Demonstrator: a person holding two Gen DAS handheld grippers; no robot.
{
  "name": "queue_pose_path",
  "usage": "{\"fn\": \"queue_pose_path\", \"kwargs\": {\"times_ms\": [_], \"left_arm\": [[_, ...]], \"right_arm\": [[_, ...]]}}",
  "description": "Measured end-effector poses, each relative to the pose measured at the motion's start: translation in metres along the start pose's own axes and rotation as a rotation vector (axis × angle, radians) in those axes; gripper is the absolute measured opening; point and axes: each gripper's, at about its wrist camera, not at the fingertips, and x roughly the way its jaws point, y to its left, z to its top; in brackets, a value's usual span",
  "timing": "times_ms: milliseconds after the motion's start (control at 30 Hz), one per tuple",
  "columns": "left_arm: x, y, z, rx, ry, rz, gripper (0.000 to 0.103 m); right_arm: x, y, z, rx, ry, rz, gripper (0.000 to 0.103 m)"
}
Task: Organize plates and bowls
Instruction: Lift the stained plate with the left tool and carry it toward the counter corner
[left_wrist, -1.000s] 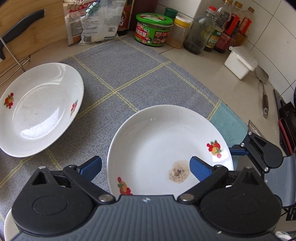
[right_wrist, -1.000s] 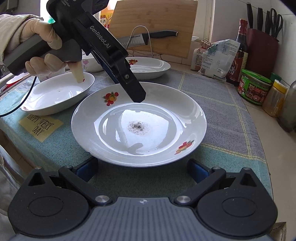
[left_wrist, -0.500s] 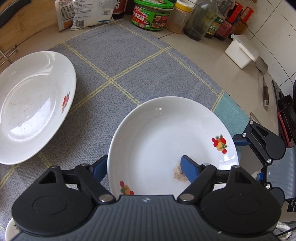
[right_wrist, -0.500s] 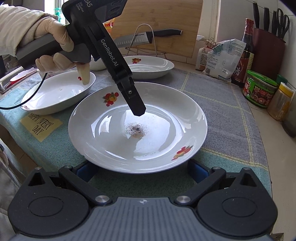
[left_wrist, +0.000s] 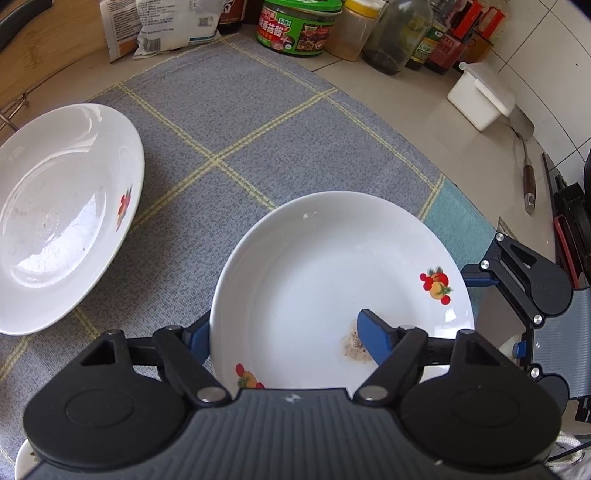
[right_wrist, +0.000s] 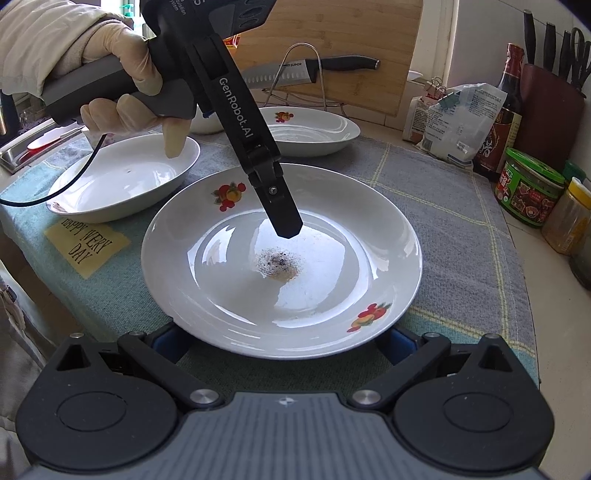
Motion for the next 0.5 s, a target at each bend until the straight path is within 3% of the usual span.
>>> {"fn": "queue_pose_path", "kwargs": {"times_ms": [500], "left_arm": [[-0.007,-0.006,0.006,0.013,-0.018,0.003,0.078]], "right_arm": [[-0.006,-0.011,0.009,0.026,0.009,-0.001,0.103]]}}
